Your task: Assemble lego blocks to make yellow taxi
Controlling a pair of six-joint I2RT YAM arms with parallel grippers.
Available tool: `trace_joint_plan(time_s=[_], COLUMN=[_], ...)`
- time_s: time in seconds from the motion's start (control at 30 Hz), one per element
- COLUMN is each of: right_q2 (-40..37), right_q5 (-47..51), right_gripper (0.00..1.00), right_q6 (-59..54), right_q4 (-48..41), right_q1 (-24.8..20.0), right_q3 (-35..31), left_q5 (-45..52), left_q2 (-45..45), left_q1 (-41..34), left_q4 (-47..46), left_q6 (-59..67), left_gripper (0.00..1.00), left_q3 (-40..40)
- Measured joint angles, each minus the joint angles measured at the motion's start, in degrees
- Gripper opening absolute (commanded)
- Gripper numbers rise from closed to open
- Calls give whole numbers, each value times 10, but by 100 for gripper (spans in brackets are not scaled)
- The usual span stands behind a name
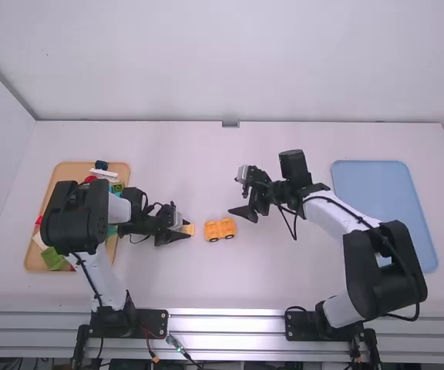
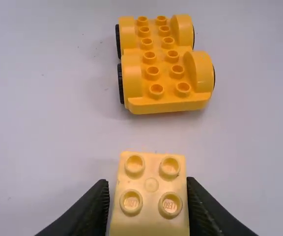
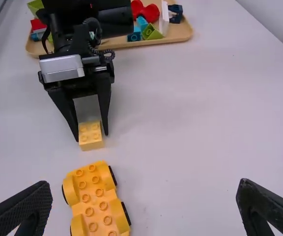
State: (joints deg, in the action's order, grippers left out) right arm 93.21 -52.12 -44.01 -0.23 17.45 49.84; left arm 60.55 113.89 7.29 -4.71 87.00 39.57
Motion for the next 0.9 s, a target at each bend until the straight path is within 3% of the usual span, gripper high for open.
trace_joint_plan(time_s=[0.07,0.13,0.2,0.23,0.4,0.5,0.57,0.6,0.63,0.9], right_q2=[0,0,0,0,0,0,0,0,0,0], right_q5=[0,0,0,0,0,0,0,0,0,0], right_gripper=[99,99,99,99,99,99,99,99,99,99], right_q6=[-3,-8,-10,-9,-28,-41,-46,-48,-49,-55], right_q4=[0,0,0,-2,-17,-21,-20,-21,-20,-19], right_q1=[0,0,0,0,0,0,0,0,0,0], right_q3=[0,0,0,0,0,0,0,0,0,0], left_q5=[3,7,11,12,14,14,14,14,13,13], left_q2=[0,0,0,0,0,0,0,0,0,0], left_q1=[0,0,0,0,3,8,15,16,16,14], left_q4=[19,44,52,55,50,28,14,13,14,14], left_q6=[0,0,-4,-5,-16,-19,-20,-19,-19,-20], left_gripper=[44,54,54,62,63,76,79,85,99,99], left_q3=[-7,-18,-24,-26,-28,-19,-15,-14,-13,-12])
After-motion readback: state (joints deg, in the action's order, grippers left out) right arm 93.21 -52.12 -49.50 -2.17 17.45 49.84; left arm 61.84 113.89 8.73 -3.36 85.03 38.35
